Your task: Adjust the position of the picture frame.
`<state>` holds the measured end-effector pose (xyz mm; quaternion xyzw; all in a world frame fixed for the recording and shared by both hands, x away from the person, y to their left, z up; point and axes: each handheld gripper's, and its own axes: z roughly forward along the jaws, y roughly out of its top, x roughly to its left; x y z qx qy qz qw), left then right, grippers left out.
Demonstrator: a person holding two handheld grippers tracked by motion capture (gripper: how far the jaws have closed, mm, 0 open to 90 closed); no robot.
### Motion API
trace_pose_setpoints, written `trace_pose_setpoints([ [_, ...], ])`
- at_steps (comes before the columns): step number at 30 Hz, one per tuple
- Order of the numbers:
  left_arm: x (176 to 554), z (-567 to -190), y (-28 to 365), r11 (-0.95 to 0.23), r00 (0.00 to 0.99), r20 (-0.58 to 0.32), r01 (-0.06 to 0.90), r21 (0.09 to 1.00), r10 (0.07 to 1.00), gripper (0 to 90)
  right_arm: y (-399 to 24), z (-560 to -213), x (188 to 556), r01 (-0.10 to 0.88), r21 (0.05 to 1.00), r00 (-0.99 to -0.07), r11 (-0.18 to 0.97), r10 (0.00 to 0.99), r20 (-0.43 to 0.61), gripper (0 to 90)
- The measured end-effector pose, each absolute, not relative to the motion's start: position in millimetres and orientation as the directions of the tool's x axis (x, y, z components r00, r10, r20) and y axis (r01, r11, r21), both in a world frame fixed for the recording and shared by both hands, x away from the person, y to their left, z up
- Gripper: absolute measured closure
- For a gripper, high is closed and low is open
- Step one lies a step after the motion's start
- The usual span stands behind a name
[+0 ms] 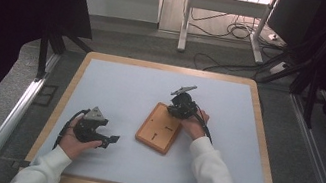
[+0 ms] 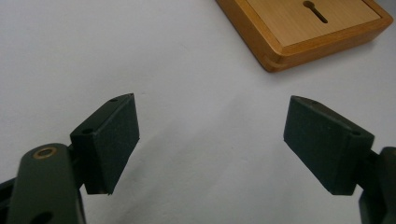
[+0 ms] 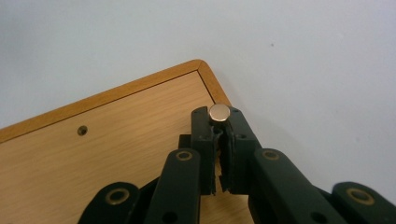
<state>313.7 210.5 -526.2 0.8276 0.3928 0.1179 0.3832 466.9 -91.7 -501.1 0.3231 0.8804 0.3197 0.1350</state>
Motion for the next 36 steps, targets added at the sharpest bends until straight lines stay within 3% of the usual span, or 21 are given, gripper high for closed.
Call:
trace_pose_setpoints([
  [16, 314.6, -528.2, 210.6, -0.402, 0.666, -0.107, 0.562, 0.723, 0.739, 17.8, -59.8, -505.8, 474.3, 0.429, 0.674, -0.808, 0.601, 0.59, -0.012, 85.2],
  [27, 314.0, -527.8, 210.8, -0.403, 0.667, -0.105, 0.56, 0.724, 0.738, 17.8, -58.9, -506.9, 475.6, 0.442, 0.68, -0.808, 0.585, 0.589, 0.019, 83.0],
  [30, 313.8, -527.3, 211.3, -0.401, 0.666, -0.104, 0.558, 0.726, 0.739, 17.8, -63.6, -504.5, 475.4, 0.454, 0.697, -0.798, 0.555, 0.601, 0.042, 68.8],
  [36, 313.9, -527.5, 211.9, -0.397, 0.661, -0.105, 0.562, 0.725, 0.743, 17.8, -95.3, -486.6, 454.7, 0.445, 0.73, -0.788, 0.519, 0.615, 0.043, 55.1],
])
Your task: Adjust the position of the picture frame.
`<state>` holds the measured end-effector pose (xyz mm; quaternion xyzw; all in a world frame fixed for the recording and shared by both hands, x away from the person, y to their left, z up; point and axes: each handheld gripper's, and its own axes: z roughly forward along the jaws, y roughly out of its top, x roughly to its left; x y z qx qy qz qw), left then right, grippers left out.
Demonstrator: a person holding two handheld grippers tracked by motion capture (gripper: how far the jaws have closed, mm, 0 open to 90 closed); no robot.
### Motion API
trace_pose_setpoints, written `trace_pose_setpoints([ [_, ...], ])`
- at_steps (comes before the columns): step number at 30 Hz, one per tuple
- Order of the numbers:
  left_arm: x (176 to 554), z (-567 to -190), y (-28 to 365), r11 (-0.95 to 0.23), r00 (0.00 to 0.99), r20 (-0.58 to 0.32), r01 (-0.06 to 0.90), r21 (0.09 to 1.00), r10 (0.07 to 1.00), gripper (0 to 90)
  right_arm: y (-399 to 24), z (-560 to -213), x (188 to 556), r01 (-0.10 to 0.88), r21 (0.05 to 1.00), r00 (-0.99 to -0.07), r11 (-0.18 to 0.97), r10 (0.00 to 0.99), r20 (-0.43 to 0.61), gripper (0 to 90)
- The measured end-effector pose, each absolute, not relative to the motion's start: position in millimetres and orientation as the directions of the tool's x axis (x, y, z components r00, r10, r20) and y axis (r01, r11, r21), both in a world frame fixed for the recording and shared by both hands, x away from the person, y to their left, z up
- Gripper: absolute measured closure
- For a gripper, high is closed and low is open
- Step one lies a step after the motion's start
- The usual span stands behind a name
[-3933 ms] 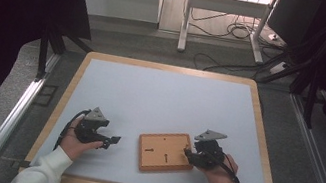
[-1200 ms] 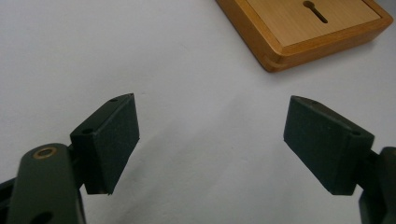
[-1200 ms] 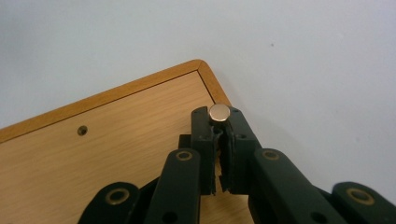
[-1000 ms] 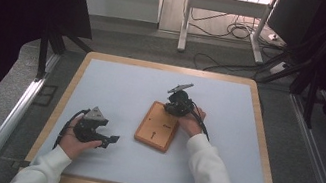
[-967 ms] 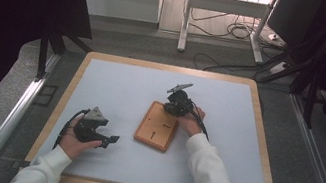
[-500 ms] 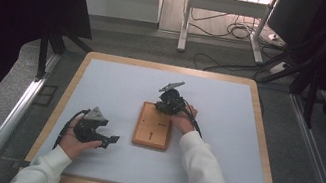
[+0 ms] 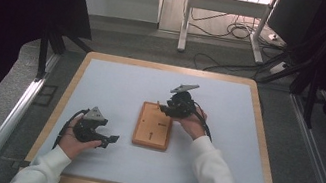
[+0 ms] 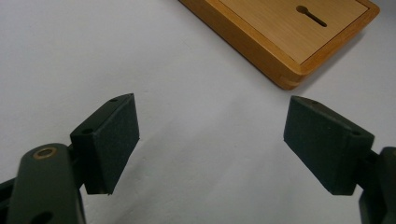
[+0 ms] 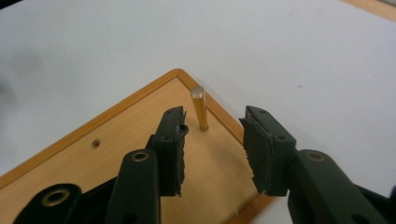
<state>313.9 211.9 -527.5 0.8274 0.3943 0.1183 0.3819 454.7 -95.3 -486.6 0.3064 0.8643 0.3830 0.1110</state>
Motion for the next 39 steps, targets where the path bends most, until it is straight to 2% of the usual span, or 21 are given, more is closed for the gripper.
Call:
trace_pose_setpoints([
  [9, 313.8, -526.1, 209.9, -0.401, 0.662, -0.094, 0.553, 0.73, 0.743, 17.6, -137.9, -485.9, 403.6, 0.435, 0.726, -0.775, 0.533, 0.632, 0.0, 45.3],
  [20, 316.0, -526.6, 205.7, -0.406, 0.667, -0.087, 0.546, 0.733, 0.74, 17.5, -193.6, -490.8, 346.8, 0.457, 0.749, -0.754, 0.48, 0.655, 0.04, 42.7],
  [26, 316.2, -527.7, 205.2, -0.409, 0.669, -0.085, 0.545, 0.732, 0.738, 17.2, -209.0, -495.2, 335.5, 0.484, 0.743, -0.732, 0.462, 0.679, 0.055, 42.0],
  [34, 315.5, -525.3, 211.0, -0.385, 0.661, -0.1, 0.546, 0.744, 0.744, 15.8, -205.8, -498.8, 334.5, 0.481, 0.728, -0.742, 0.487, 0.669, 0.043, 39.9],
  [39, 319.5, -520.3, 207.4, -0.378, 0.681, -0.094, 0.509, 0.773, 0.727, 13.8, -204.6, -501.9, 333.6, 0.486, 0.719, -0.744, 0.497, 0.666, 0.042, 38.8],
])
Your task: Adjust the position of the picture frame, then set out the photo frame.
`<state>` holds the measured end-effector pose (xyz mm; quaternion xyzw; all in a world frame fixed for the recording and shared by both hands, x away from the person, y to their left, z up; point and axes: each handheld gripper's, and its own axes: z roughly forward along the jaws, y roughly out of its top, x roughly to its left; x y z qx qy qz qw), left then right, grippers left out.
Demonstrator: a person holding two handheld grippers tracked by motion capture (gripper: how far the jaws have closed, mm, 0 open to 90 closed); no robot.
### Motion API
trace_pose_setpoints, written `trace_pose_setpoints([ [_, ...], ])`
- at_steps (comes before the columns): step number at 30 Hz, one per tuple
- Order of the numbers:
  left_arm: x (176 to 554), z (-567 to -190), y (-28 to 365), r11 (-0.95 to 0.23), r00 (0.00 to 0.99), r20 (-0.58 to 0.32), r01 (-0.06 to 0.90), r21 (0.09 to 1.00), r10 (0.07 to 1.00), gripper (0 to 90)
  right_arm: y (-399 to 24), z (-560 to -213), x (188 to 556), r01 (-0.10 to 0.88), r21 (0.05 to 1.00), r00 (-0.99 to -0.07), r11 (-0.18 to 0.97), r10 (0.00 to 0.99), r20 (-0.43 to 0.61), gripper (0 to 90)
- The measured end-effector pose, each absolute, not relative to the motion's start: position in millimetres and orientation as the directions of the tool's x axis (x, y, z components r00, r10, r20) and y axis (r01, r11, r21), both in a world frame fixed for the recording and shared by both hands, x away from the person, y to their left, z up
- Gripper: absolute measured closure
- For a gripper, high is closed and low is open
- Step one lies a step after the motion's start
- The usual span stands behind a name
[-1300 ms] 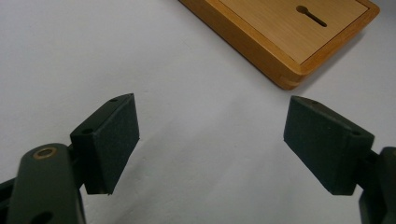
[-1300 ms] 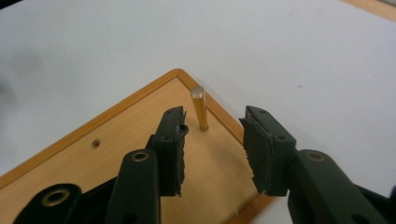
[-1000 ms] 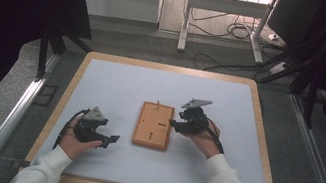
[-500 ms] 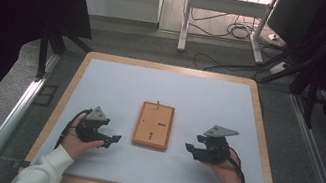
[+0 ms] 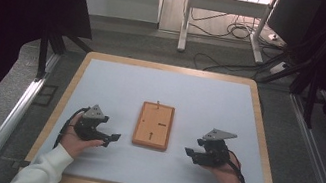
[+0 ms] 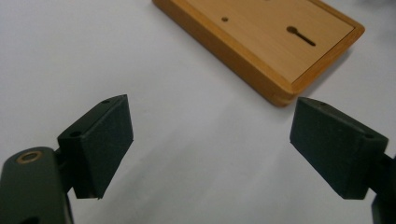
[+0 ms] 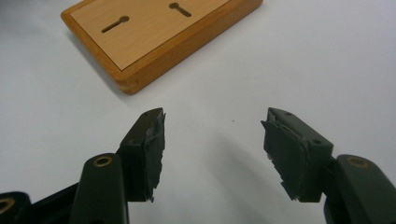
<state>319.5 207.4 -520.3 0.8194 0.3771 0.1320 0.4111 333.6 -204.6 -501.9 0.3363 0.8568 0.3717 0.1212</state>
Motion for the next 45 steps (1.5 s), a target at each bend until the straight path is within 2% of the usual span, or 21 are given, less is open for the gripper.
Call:
trace_pose_setpoints([
  [10, 335.5, -516.7, 188.8, -0.397, 0.71, -0.075, 0.475, 0.785, 0.701, 17.9, -208.6, -502.0, 325.5, 0.481, 0.716, -0.744, 0.506, 0.668, 0.027, 38.3],
  [15, 350.2, -510.7, 179.4, -0.407, 0.723, -0.095, 0.487, 0.773, 0.684, 22.3, -210.3, -502.4, 324.1, 0.488, 0.714, -0.737, 0.503, 0.675, 0.028, 37.7],
  [21, 366.9, -501.0, 167.8, -0.414, 0.736, -0.056, 0.441, 0.796, 0.675, 29.4, -213.6, -504.9, 320.0, 0.497, 0.708, -0.73, 0.502, 0.683, 0.027, 37.1],
  [29, 393.1, -499.0, 147.8, -0.442, 0.771, -0.044, 0.41, 0.798, 0.636, 28.9, -214.4, -503.5, 315.6, 0.483, 0.72, -0.733, 0.498, 0.68, 0.021, 37.0],
  [39, 425.4, -505.0, 120.0, -0.479, 0.772, -0.017, 0.411, 0.776, 0.635, 31.9, -213.8, -503.5, 317.4, 0.485, 0.723, -0.726, 0.492, 0.687, 0.02, 37.1],
  [45, 450.6, -512.3, 107.3, -0.5, 0.791, -0.002, 0.39, 0.773, 0.612, 39.9, -209.0, -505.6, 317.1, 0.48, 0.718, -0.736, 0.503, 0.677, 0.019, 37.1],
])
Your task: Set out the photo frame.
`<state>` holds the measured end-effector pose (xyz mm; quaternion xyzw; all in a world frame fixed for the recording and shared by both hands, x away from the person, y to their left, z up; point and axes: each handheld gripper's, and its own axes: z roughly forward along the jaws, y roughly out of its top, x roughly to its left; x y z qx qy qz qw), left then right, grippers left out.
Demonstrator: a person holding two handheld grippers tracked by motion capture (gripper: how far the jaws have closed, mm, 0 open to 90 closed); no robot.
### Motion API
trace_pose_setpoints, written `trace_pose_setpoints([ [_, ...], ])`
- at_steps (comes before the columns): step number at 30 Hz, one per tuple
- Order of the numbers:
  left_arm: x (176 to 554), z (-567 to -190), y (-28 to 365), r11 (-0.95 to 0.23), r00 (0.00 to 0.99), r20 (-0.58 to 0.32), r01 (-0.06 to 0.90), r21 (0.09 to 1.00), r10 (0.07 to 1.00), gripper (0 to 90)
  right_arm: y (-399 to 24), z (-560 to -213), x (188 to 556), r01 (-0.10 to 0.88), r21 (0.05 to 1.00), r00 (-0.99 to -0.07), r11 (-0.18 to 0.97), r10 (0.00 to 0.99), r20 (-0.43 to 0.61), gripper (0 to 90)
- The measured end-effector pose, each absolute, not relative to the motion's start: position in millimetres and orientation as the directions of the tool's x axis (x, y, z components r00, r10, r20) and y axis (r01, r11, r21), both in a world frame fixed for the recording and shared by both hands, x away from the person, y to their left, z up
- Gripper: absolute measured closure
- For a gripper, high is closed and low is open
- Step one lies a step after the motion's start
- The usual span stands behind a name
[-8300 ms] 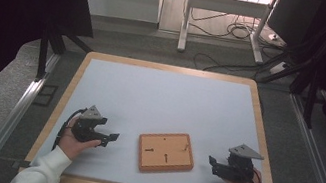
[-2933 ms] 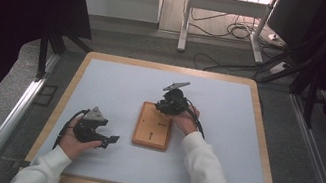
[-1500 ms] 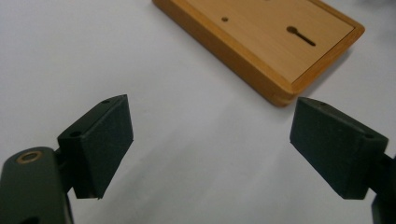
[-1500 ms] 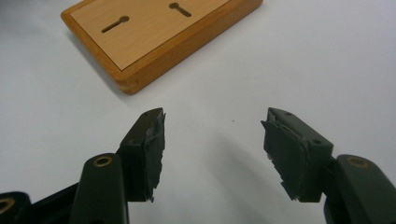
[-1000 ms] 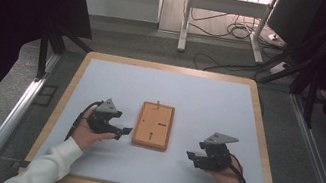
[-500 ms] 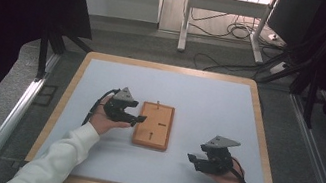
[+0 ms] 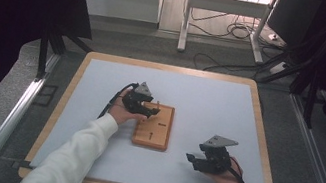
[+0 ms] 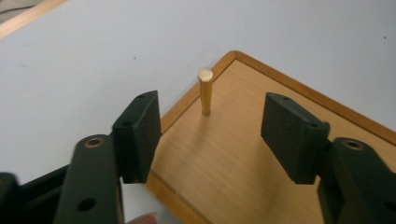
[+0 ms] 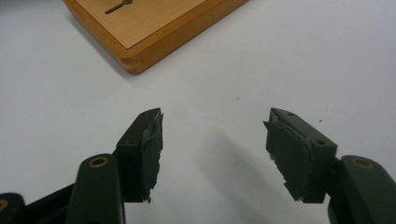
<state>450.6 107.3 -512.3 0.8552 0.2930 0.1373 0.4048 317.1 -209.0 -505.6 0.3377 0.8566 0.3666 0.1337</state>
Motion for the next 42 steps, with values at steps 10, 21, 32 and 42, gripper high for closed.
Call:
trace_pose_setpoints([
  [10, 462.3, -519.5, 105.2, -0.486, 0.815, -0.021, 0.366, 0.794, 0.579, 57.4, -210.2, -505.8, 317.1, 0.482, 0.718, -0.735, 0.503, 0.678, 0.018, 37.0],
  [21, 463.2, -521.1, 102.5, -0.502, 0.832, -0.011, 0.346, 0.792, 0.555, 72.0, -207.8, -507.6, 317.4, 0.48, 0.714, -0.739, 0.51, 0.674, 0.016, 37.0],
  [32, 466.7, -521.2, 102.6, -0.488, 0.832, -0.052, 0.374, 0.789, 0.553, 83.9, -208.1, -508.1, 318.0, 0.48, 0.714, -0.739, 0.51, 0.673, 0.016, 37.0],
  [42, 469.3, -518.0, 100.6, -0.492, 0.821, -0.079, 0.413, 0.766, 0.566, 84.3, -208.0, -508.3, 318.2, 0.479, 0.713, -0.74, 0.511, 0.673, 0.015, 37.0],
])
